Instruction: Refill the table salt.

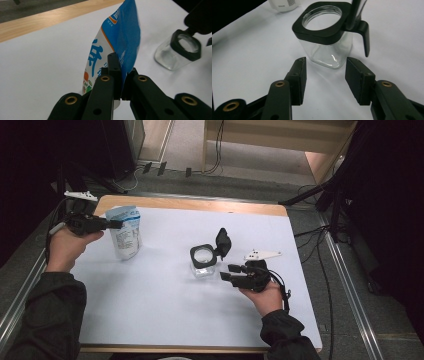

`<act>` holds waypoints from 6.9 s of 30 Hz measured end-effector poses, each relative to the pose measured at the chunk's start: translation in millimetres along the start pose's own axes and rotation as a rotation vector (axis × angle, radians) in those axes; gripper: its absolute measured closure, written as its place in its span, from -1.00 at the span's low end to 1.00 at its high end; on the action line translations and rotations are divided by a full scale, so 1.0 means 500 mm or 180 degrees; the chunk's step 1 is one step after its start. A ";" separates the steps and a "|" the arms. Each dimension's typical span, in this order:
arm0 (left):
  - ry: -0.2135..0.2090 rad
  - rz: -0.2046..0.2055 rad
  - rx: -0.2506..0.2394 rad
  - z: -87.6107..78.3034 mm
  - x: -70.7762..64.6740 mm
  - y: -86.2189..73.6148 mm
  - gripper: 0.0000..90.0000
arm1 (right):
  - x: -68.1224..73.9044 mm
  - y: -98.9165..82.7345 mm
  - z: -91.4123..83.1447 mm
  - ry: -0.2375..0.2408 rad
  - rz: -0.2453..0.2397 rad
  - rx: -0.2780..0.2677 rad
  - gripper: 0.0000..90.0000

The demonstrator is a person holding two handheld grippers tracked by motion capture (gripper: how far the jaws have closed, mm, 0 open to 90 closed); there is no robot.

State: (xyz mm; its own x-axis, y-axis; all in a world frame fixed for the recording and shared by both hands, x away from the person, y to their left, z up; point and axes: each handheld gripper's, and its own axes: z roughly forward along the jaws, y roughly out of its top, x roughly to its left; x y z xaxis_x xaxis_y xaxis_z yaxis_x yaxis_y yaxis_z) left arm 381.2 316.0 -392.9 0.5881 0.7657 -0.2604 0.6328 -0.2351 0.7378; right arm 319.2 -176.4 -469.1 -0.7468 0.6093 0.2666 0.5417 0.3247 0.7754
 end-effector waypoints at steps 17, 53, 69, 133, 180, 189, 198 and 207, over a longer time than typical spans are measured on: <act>-0.0180 0.0025 -0.0058 -0.016 -0.081 0.042 1.00 | 0.062 0.021 -0.013 0.0211 -0.0129 -0.0127 0.39; -0.0404 0.0124 -0.0041 -0.048 -0.190 0.041 1.00 | 0.143 0.083 0.119 0.0368 -0.0427 0.0060 0.37; -0.0456 0.0276 -0.0113 -0.071 -0.243 0.040 1.00 | 0.177 0.089 0.207 0.0306 -0.0505 0.0019 0.39; -0.0631 0.0379 0.0095 0.027 -0.318 0.072 0.99 | 0.231 0.028 0.248 0.0282 -0.0910 -0.0066 0.26; -0.0734 0.0356 0.0317 0.141 -0.325 0.070 1.00 | 0.224 -0.001 0.228 0.0437 -0.0643 -0.0228 0.22; -0.0832 0.0355 0.0353 0.163 -0.326 0.070 0.88 | 0.213 -0.012 0.227 0.0445 -0.0493 -0.0227 0.31; -0.0802 0.0390 0.0386 0.160 -0.321 0.067 0.88 | 0.219 -0.017 0.225 0.0409 -0.0563 -0.0259 0.35; -0.0703 0.0361 0.0446 0.172 -0.320 0.070 0.94 | 0.217 -0.015 0.226 0.0503 -0.0509 -0.0268 0.38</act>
State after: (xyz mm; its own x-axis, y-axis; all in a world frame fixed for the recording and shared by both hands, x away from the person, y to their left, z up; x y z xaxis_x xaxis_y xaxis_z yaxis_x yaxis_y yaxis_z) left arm 352.4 133.7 -378.8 0.7450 0.5843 -0.3219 0.6111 -0.4041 0.6806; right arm 277.8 -31.0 -510.6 -0.8751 0.4321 0.2178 0.3827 0.3424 0.8581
